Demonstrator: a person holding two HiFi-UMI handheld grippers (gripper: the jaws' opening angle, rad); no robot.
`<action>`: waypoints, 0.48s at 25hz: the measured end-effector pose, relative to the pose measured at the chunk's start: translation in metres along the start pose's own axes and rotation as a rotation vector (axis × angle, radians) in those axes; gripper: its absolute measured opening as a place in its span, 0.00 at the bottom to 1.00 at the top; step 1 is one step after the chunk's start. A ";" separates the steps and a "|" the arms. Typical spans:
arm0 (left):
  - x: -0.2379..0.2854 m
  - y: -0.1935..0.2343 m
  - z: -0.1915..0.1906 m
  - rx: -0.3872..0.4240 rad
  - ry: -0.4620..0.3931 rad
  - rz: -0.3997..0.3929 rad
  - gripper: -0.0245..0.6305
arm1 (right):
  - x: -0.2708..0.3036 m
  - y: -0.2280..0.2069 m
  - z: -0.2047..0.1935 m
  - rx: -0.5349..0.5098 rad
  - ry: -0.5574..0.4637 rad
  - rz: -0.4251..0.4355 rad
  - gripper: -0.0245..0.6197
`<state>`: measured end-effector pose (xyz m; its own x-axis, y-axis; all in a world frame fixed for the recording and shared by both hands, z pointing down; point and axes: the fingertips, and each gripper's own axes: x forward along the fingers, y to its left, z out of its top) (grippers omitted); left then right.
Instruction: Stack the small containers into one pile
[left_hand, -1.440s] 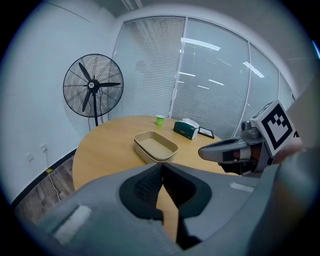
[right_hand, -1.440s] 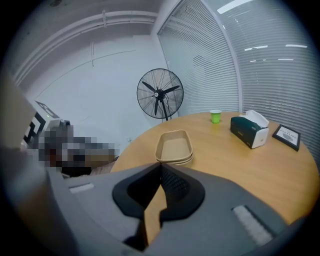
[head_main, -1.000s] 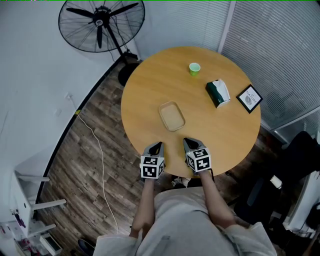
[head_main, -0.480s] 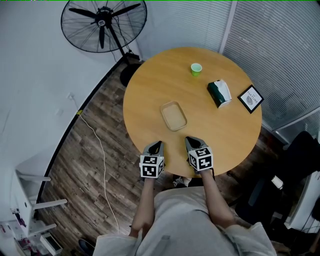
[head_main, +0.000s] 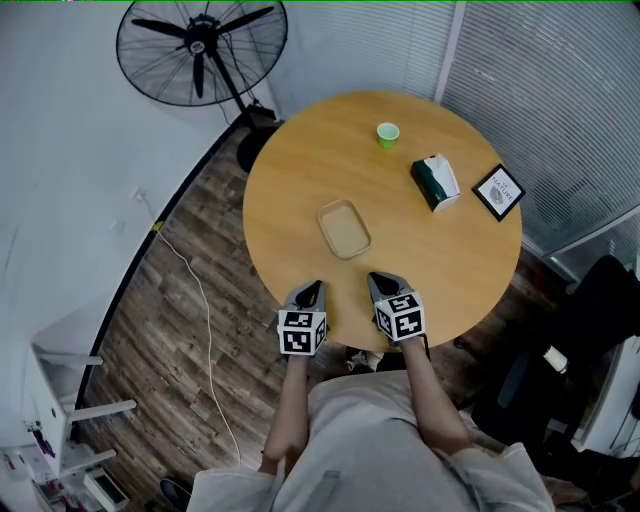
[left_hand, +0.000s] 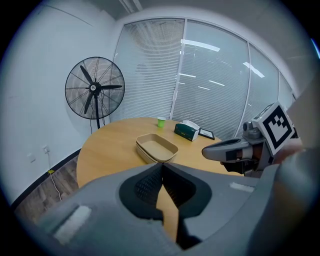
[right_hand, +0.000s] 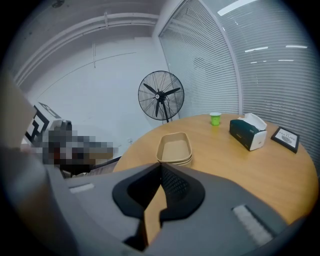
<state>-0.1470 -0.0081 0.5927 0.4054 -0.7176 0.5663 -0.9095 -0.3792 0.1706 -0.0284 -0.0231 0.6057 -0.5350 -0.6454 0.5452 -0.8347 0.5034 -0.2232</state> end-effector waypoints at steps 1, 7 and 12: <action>0.000 0.000 0.000 0.001 0.000 -0.001 0.04 | 0.000 0.000 0.000 -0.002 0.000 0.001 0.04; -0.001 -0.001 0.000 0.001 -0.002 0.001 0.04 | 0.001 0.006 0.000 -0.016 0.003 0.018 0.04; -0.002 -0.002 -0.002 -0.002 -0.005 -0.001 0.04 | 0.001 0.010 -0.004 -0.030 0.012 0.029 0.04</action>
<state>-0.1462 -0.0051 0.5932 0.4067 -0.7201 0.5622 -0.9093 -0.3786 0.1729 -0.0364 -0.0165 0.6068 -0.5574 -0.6236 0.5481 -0.8145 0.5388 -0.2153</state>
